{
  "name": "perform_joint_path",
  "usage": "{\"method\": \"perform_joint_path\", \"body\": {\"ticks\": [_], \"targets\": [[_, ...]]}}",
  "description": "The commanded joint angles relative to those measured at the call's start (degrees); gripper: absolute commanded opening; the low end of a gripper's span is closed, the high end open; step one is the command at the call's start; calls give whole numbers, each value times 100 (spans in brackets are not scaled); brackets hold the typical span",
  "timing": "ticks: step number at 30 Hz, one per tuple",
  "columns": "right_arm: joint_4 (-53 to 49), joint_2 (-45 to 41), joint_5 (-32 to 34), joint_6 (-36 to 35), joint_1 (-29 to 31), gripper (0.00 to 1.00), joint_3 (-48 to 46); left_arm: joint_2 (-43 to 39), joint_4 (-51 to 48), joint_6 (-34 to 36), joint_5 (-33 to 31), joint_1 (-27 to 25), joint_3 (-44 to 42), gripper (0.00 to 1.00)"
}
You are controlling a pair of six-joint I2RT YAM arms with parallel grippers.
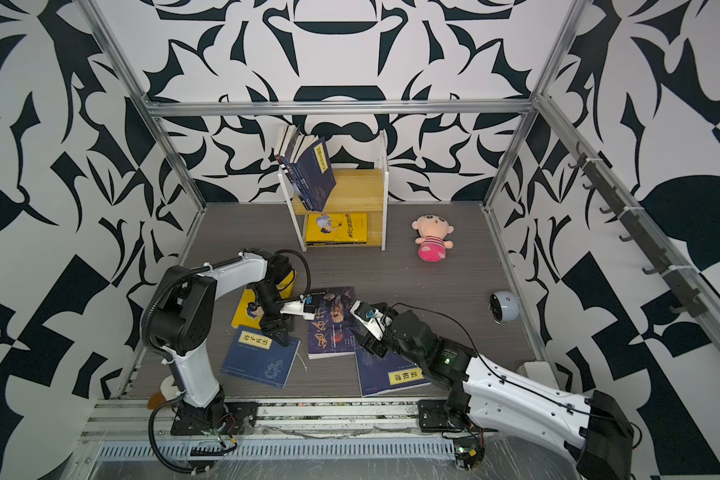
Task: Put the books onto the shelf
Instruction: 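Release the book and move both grippers to the books nearest the robot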
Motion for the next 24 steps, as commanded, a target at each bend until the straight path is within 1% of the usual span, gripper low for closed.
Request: {"method": "perform_joint_path", "body": {"ticks": [1, 4, 6, 10, 12, 15, 17, 24], "targets": [[38, -85, 122, 91, 33, 71, 44, 65, -63, 48, -183, -107, -179, 56], [28, -139, 149, 100, 32, 71, 7, -54, 292, -66, -366, -194, -409, 55], [19, -162, 171, 116, 33, 71, -21, -123, 468, -99, -477, -256, -553, 51], [-6, -190, 202, 142, 33, 71, -36, -205, 656, -232, -561, -350, -757, 33], [-15, -222, 223, 153, 33, 71, -43, -248, 775, -309, -635, -396, -859, 19], [-32, -259, 237, 162, 33, 70, -35, -329, 844, -370, -650, -404, -929, 10], [-31, -261, 208, 170, 34, 70, -25, -404, 886, -373, -693, -412, -975, 0], [99, 156, -206, 199, 97, 64, 235, -588, 781, -437, -794, -397, -828, 0]]}}
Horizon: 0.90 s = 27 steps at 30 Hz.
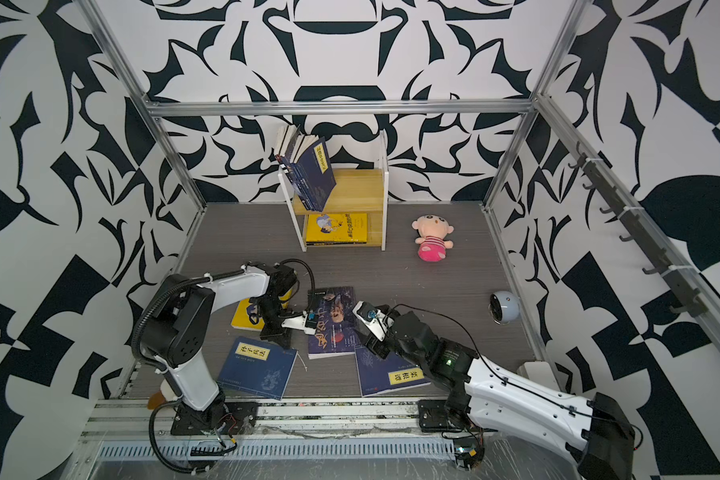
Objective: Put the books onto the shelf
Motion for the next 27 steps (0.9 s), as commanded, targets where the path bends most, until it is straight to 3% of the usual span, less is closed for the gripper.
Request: {"method": "perform_joint_path", "body": {"ticks": [1, 6, 8, 12, 21, 27], "targets": [[314, 237, -298, 21, 130, 63, 308, -95, -86, -30, -262, 12, 51, 0], [779, 981, -606, -487, 782, 65, 545, -431, -178, 2, -262, 258, 127, 0], [769, 1417, -624, -769, 1119, 67, 784, -608, -287, 0, -223, 430, 181, 22], [818, 2487, -797, -1087, 1600, 69, 1403, -941, -760, -1, -147, 944, 354, 40], [1267, 4946, -1522, -1284, 1760, 64, 2725, -1433, -1315, 502, -227, 2457, -6, 55], [850, 5962, -1765, -1633, 1729, 62, 3386, -1339, -1135, 676, -311, 2855, -244, 60]]}}
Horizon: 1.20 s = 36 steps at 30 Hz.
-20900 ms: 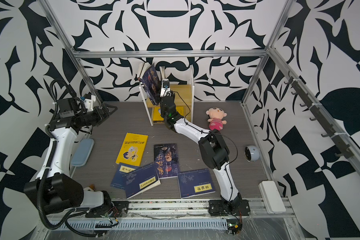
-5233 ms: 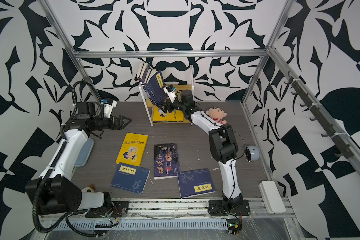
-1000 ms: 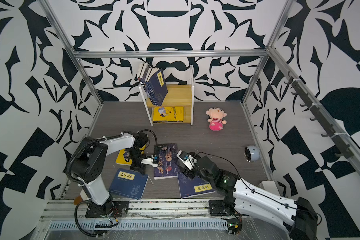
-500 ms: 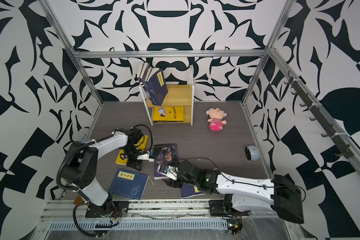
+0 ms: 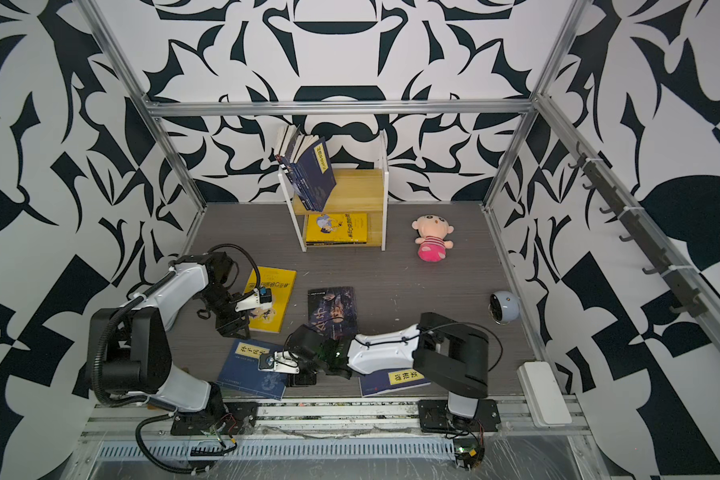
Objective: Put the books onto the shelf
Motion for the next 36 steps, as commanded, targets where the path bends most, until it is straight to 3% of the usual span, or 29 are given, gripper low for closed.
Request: {"method": "perform_joint_path", "body": {"ticks": [1, 14, 18, 26, 36], "targets": [[-297, 211, -318, -284, -7, 59, 488, 79, -260, 308, 1, 197, -98, 61], [-146, 750, 751, -568, -223, 54, 656, 577, 318, 541, -273, 519, -487, 65], [-310, 707, 787, -772, -305, 54, 713, 679, 520, 594, -390, 525, -530, 75], [-845, 198, -174, -839, -104, 62, 783, 751, 510, 551, -408, 541, -598, 73], [-778, 719, -362, -602, 400, 75, 1391, 753, 570, 386, -389, 540, -760, 62]]}}
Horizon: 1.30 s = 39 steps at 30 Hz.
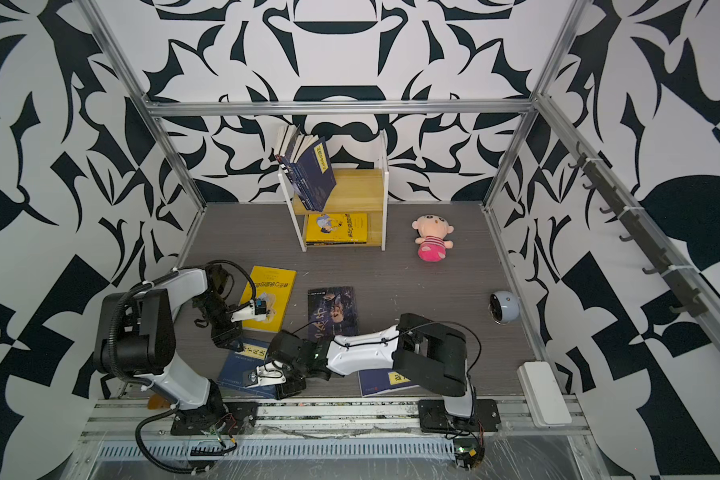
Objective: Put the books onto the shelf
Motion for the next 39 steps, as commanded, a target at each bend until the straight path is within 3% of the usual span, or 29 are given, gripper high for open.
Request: {"method": "perform_joint_path", "body": {"ticks": [1, 9, 13, 20, 30, 34, 39], "targets": [[116, 277, -124, 150, 71, 76, 367, 128, -51, 6, -5, 23, -212, 61], [-134, 574, 109, 160, 108, 78, 484, 126, -89, 5, 44, 25, -213, 61], [-98, 555, 533, 191, 116, 73, 416, 126, -170, -1, 60, 23, -205, 60], [165, 358, 1249, 137, -111, 60, 306, 229, -378, -157, 130, 19, -126, 41], [454, 486, 2119, -16, -190, 57, 201, 201, -368, -315, 103, 19, -269, 27], [510, 455, 2168, -38, -209, 56, 141, 232, -417, -427, 211, 20, -250, 19], [854, 489, 2624, -59, -192, 57, 50, 232, -480, -608, 579, 1, -225, 22]]}}
